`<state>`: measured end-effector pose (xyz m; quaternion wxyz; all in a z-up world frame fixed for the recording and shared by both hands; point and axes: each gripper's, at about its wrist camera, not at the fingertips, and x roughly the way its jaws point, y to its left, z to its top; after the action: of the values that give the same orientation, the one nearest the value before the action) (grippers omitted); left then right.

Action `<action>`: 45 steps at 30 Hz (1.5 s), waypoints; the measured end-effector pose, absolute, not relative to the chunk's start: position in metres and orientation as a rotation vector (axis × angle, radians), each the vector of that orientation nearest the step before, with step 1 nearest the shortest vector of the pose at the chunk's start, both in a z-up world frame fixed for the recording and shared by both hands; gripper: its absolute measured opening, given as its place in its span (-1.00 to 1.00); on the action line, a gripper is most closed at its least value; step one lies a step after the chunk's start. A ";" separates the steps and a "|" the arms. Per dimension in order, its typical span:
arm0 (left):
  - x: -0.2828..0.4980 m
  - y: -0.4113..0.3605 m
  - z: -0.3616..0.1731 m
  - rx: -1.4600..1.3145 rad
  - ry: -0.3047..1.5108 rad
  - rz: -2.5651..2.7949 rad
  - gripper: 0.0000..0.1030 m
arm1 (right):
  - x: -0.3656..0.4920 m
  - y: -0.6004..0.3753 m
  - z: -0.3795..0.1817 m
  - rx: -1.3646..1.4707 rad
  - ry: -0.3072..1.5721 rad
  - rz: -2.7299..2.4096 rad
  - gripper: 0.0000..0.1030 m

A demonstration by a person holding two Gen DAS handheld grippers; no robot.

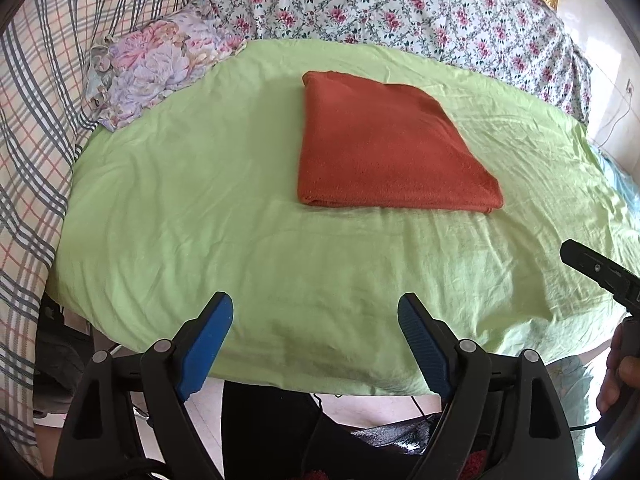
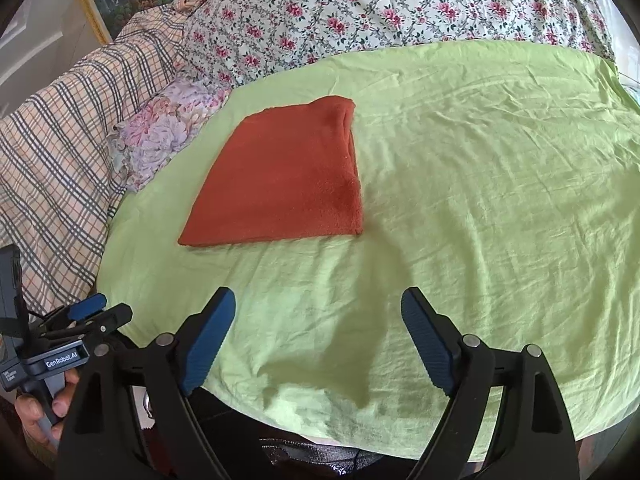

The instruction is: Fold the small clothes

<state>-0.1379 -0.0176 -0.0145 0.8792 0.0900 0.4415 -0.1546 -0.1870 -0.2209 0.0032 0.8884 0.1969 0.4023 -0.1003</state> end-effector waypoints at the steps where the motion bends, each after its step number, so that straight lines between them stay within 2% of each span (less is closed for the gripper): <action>1: -0.138 -0.018 -0.015 0.195 0.921 -0.318 0.65 | -0.187 -0.221 0.002 0.404 0.840 -0.207 0.67; 18: -0.078 -0.043 -0.014 0.292 0.919 -0.267 0.74 | -0.173 -0.244 -0.015 0.372 0.909 -0.224 0.78; 32: -0.041 -0.047 -0.037 0.313 0.981 -0.280 0.77 | -0.126 -0.233 -0.012 0.284 0.919 -0.177 0.86; 45: -0.025 -0.062 -0.033 0.374 0.953 -0.260 0.78 | -0.080 -0.210 -0.019 0.244 0.954 -0.132 0.87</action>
<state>-0.0246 -0.0618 -0.0331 0.8638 0.1784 0.4546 -0.1240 -0.0802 -0.2104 -0.0192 0.8792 0.1171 0.4574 -0.0634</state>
